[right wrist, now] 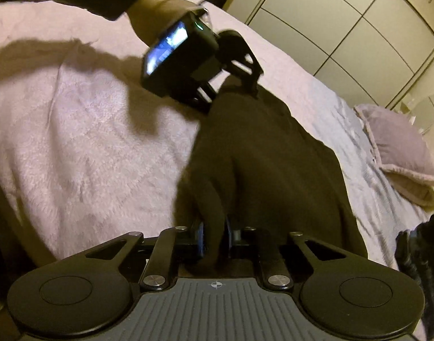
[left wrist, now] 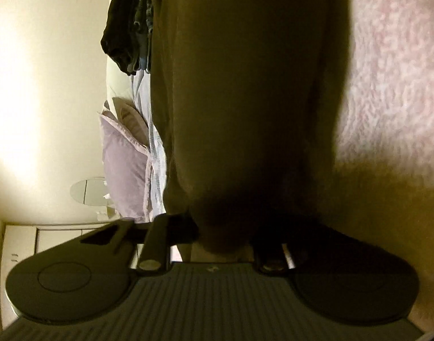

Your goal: Fold clothes

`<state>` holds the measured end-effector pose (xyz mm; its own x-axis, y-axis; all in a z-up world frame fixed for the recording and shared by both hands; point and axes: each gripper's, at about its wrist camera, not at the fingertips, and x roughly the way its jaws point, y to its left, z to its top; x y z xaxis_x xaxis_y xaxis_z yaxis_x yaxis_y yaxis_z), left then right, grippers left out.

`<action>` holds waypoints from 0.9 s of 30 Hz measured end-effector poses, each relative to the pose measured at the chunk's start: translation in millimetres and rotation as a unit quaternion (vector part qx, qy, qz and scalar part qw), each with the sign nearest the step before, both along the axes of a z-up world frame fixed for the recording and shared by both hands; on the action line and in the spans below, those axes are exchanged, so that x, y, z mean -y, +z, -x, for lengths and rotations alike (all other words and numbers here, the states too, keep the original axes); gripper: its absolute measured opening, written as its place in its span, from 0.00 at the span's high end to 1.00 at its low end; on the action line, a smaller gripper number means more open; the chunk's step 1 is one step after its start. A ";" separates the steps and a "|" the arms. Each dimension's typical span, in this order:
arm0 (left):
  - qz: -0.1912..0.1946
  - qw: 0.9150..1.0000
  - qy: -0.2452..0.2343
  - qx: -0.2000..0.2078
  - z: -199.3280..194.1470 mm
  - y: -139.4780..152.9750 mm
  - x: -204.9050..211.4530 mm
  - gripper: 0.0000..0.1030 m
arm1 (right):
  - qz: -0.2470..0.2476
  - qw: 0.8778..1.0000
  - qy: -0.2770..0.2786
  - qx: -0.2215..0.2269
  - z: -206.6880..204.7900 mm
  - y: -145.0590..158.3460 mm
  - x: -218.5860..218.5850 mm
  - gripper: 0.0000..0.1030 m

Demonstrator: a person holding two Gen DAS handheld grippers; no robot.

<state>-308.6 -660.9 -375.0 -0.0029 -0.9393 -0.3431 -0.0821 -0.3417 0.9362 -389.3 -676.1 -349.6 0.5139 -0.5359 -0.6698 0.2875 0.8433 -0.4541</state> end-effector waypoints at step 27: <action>-0.061 0.968 0.226 -0.088 86.4 111.5 -236.9 0.92 | 0.146 0.972 0.174 -0.058 53.7 18.6 6.5 0.88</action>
<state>-394.9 -424.1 -263.5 0.3308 -0.8111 -0.4824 0.2588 -0.4136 0.8729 -443.1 -682.6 -331.1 0.6289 -0.5184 -0.5794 -0.0596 0.7109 -0.7008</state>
